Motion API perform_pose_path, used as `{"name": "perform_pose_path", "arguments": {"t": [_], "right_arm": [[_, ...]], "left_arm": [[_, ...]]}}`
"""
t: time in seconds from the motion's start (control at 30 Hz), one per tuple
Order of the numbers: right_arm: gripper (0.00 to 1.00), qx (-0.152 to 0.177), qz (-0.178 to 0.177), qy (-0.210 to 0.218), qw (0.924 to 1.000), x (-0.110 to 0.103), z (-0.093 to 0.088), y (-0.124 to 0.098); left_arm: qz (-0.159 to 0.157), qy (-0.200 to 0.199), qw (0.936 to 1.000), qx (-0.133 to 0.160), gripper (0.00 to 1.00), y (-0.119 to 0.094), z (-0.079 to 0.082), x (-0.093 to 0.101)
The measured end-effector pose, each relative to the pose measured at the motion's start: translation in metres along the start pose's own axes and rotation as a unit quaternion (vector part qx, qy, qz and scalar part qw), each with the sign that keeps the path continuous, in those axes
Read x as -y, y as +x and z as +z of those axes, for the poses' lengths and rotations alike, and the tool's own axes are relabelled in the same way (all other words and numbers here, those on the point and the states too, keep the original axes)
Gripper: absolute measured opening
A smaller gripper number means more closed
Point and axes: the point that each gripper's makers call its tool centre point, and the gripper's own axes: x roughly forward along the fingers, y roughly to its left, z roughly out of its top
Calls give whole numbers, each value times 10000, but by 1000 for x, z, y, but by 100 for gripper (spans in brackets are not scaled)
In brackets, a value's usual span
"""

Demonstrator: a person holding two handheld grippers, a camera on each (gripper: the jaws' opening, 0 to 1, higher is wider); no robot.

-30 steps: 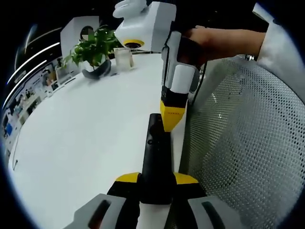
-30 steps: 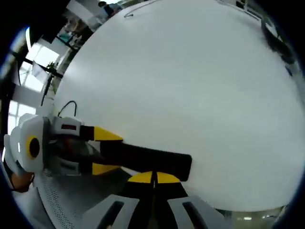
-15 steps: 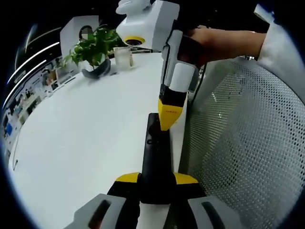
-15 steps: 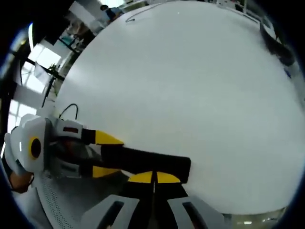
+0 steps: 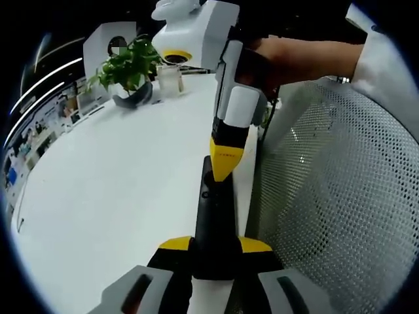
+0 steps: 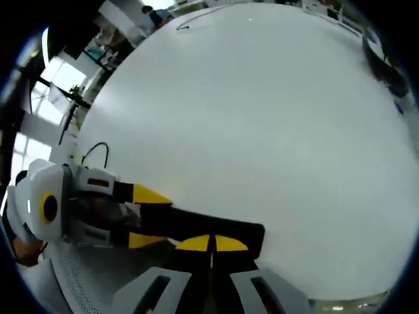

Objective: Press the specified remote control buttons in sequence, fully releasing each button before pressing the next.

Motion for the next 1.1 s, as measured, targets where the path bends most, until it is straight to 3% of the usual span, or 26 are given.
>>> {"name": "perform_pose_path", "arguments": {"t": [0.67,0.8,1.1], "right_arm": [[0,-125,153,245,9995,3,3,1],[0,-315,291,473,9980,2,3,2],[0,-666,309,239,9970,-18,14,11]], "left_arm": [[2,39,10000,46,24,1,2,-1],[4,15,10000,35,24,1,1,-1],[-7,3,10000,17,23,1,1,0]]}}
